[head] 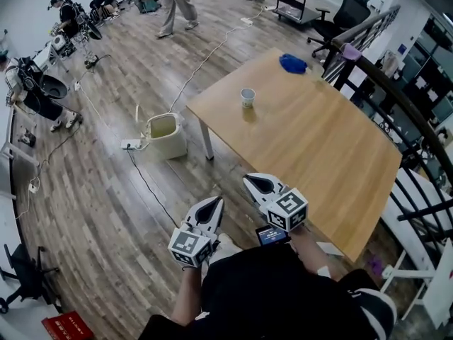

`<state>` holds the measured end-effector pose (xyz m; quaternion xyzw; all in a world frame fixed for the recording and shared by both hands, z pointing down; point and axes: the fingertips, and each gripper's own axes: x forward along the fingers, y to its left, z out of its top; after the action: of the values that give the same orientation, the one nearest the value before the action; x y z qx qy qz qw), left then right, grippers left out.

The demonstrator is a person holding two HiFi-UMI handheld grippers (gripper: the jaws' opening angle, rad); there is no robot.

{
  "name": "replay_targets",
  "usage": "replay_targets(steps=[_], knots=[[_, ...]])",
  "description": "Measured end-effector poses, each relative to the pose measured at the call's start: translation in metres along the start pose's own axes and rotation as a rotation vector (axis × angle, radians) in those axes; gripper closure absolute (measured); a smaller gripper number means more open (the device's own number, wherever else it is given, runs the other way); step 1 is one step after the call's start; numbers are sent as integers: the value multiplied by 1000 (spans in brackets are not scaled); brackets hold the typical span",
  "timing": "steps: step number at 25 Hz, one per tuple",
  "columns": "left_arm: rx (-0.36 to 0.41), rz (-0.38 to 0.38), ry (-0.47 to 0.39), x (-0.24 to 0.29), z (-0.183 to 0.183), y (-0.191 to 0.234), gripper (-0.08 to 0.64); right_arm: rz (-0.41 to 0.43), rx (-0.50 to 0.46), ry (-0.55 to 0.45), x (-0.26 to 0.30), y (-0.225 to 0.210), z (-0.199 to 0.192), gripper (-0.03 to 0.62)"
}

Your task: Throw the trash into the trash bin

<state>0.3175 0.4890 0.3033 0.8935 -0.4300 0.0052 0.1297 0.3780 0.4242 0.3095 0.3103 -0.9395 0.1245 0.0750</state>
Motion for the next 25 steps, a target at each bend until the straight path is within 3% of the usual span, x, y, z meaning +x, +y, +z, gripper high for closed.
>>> replay_targets(steps=[6, 10, 12, 15, 19, 25], knots=[[-109, 16, -7, -5, -6, 71, 561, -37, -32, 31, 55, -9, 4, 594], [-52, 35, 58, 12, -7, 103, 561, -101, -20, 58, 77, -44, 13, 594], [-85, 37, 48, 21, -3, 121, 561, -141, -6, 57, 88, -64, 20, 594], [-131, 2, 32, 46, 4, 142, 561, -127, 1, 44, 110, -88, 27, 594], [-81, -57, 68, 101, 24, 173, 561, -117, -17, 48, 146, -142, 47, 594], [-38, -99, 83, 188, 69, 214, 561, -118, 68, -32, 187, -219, 100, 594]])
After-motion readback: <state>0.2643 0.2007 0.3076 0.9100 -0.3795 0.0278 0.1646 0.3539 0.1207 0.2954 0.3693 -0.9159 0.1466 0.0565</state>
